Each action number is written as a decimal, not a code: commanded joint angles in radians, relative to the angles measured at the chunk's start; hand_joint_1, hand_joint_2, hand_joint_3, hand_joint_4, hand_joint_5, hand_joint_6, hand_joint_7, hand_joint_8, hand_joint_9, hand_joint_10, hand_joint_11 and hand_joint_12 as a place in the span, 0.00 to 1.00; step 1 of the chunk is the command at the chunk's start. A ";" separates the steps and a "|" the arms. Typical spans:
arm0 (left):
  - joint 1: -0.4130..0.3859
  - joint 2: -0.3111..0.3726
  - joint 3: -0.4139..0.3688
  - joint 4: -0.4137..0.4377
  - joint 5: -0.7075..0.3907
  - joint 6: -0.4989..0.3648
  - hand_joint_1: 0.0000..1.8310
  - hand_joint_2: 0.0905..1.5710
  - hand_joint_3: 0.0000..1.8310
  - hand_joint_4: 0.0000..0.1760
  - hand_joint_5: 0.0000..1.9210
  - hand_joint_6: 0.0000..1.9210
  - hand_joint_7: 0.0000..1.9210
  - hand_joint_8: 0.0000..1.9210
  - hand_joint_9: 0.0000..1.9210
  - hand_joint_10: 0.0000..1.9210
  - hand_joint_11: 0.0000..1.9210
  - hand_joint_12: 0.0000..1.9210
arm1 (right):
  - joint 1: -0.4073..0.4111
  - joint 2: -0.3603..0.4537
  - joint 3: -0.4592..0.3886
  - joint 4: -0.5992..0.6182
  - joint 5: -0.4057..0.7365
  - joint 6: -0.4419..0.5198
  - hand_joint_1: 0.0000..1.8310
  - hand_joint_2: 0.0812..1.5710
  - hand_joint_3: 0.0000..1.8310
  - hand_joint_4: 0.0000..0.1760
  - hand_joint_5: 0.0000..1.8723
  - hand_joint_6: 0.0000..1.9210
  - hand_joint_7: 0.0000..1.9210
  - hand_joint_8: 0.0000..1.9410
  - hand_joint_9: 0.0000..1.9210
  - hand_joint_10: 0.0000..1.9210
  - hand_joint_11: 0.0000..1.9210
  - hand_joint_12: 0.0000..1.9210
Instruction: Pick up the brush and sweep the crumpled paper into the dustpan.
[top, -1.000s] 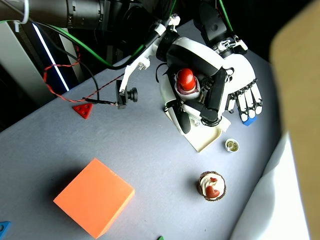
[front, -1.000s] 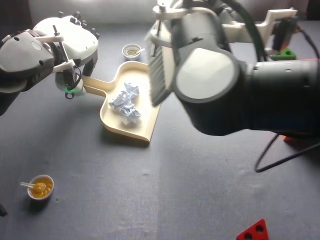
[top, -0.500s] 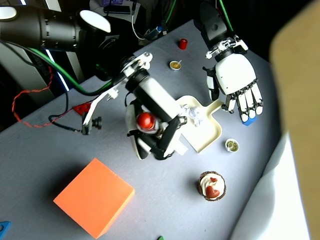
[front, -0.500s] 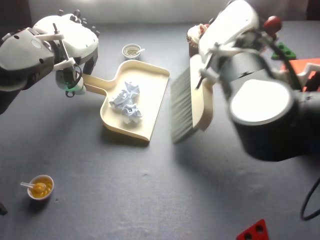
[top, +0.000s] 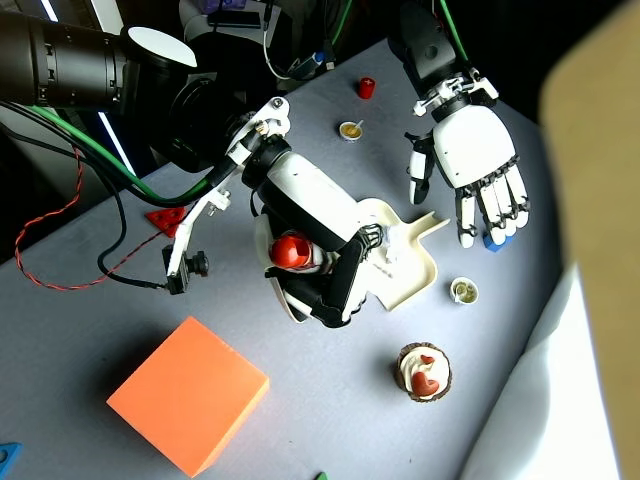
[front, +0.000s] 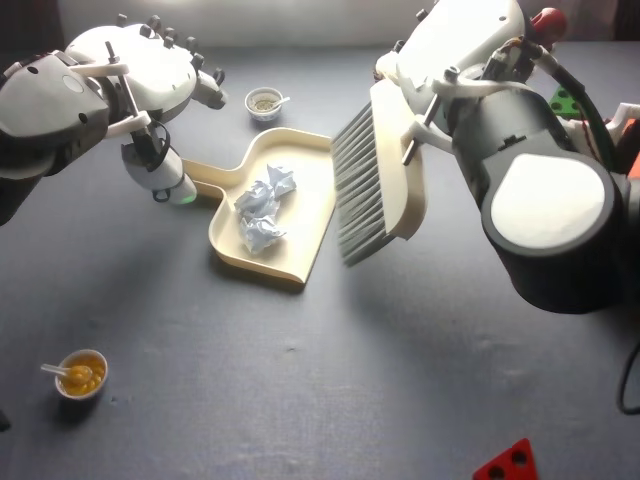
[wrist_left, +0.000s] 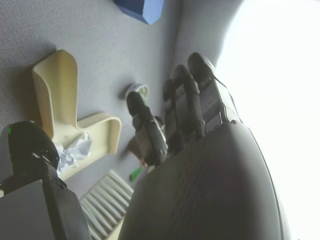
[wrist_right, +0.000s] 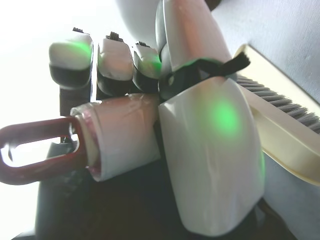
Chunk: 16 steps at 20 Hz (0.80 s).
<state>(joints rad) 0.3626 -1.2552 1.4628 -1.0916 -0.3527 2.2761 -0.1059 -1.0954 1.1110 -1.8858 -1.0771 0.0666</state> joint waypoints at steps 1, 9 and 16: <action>-0.013 0.012 0.007 0.029 -0.074 0.004 0.47 0.53 0.00 0.88 0.22 0.01 0.09 0.00 0.10 0.00 0.03 0.19 | 0.011 0.012 0.001 -0.119 -0.056 -0.010 0.59 0.59 0.00 0.24 0.52 1.00 0.58 1.00 0.64 1.00 0.63 1.00; -0.017 0.015 0.004 0.030 -0.069 0.004 0.46 0.56 0.00 0.86 0.27 0.01 0.13 0.01 0.10 0.00 0.04 0.18 | 0.007 0.015 0.029 -0.151 -0.028 -0.009 0.29 0.43 0.00 0.00 0.12 0.07 0.13 0.15 0.08 0.24 0.00 0.47; -0.030 0.030 -0.013 0.021 -0.064 0.004 0.47 0.57 0.00 0.79 0.28 0.00 0.13 0.00 0.11 0.00 0.04 0.18 | 0.003 0.024 0.052 -0.154 -0.021 -0.006 0.20 0.43 0.00 0.00 0.00 0.00 0.00 0.00 0.00 0.00 0.00 0.00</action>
<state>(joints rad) 0.3428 -1.2362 1.4464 -1.0996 -0.3458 2.2761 -0.1169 -1.0824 1.1652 -1.9457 -1.0397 0.0673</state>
